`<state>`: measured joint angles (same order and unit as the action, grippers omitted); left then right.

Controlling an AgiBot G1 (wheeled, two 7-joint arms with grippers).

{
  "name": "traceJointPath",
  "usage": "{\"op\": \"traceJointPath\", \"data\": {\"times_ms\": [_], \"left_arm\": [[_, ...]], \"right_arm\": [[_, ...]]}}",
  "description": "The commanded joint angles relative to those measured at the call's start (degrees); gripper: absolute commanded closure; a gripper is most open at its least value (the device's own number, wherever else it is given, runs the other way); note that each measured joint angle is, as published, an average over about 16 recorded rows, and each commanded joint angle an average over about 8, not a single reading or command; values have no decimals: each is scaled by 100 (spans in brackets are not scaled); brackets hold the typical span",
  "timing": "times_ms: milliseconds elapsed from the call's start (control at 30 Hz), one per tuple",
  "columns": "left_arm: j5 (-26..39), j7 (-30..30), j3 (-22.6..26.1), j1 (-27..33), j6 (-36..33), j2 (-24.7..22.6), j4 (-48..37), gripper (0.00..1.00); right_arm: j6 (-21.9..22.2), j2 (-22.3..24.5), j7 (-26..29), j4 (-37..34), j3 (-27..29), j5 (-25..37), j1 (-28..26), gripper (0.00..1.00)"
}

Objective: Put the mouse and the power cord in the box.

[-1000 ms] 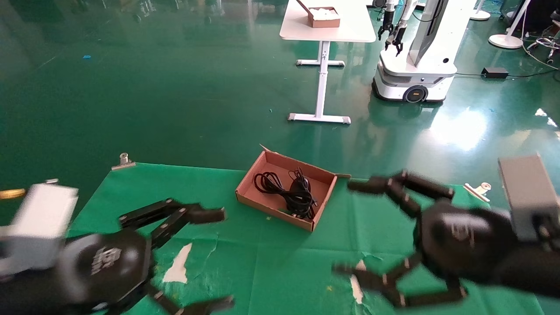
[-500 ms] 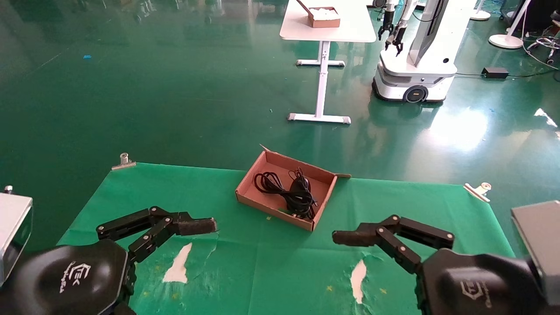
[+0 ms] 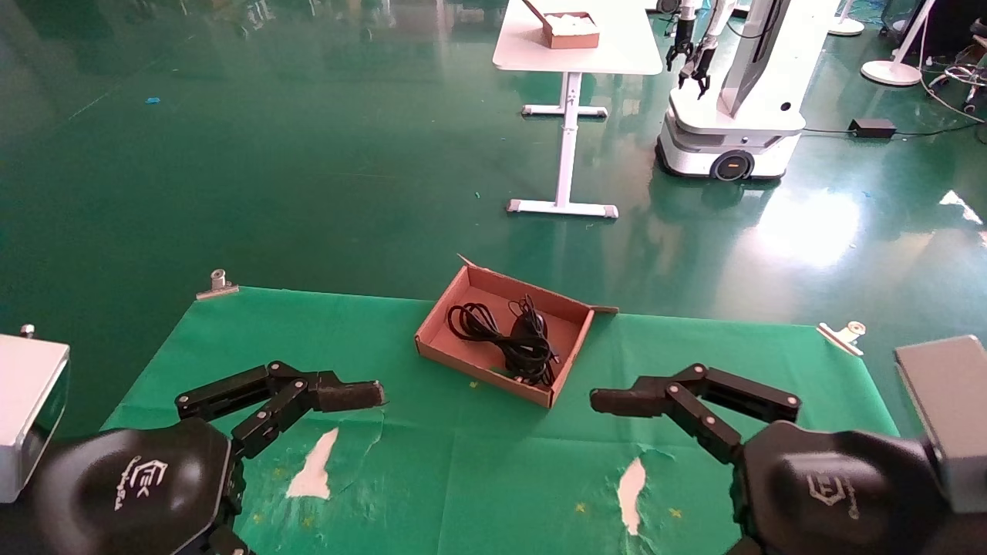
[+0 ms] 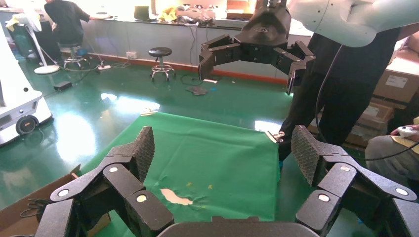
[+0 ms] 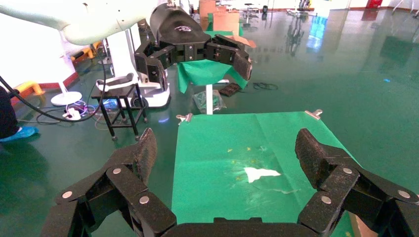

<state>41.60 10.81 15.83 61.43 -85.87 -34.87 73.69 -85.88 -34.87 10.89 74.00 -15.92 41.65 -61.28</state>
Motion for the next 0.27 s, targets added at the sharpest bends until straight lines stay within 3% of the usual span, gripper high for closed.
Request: {"op": "traceJointPath", "data": {"times_ms": [33,267], "left_arm": [[4,-1,3,2,4,-3,-3,0],[13,-2,9,5,10,-6,-6,0]], "right_arm": [[6,-4,-4,-12,-2,6,-7,0],[13,-9,-12,-29,-5,13,-18,0]]}}
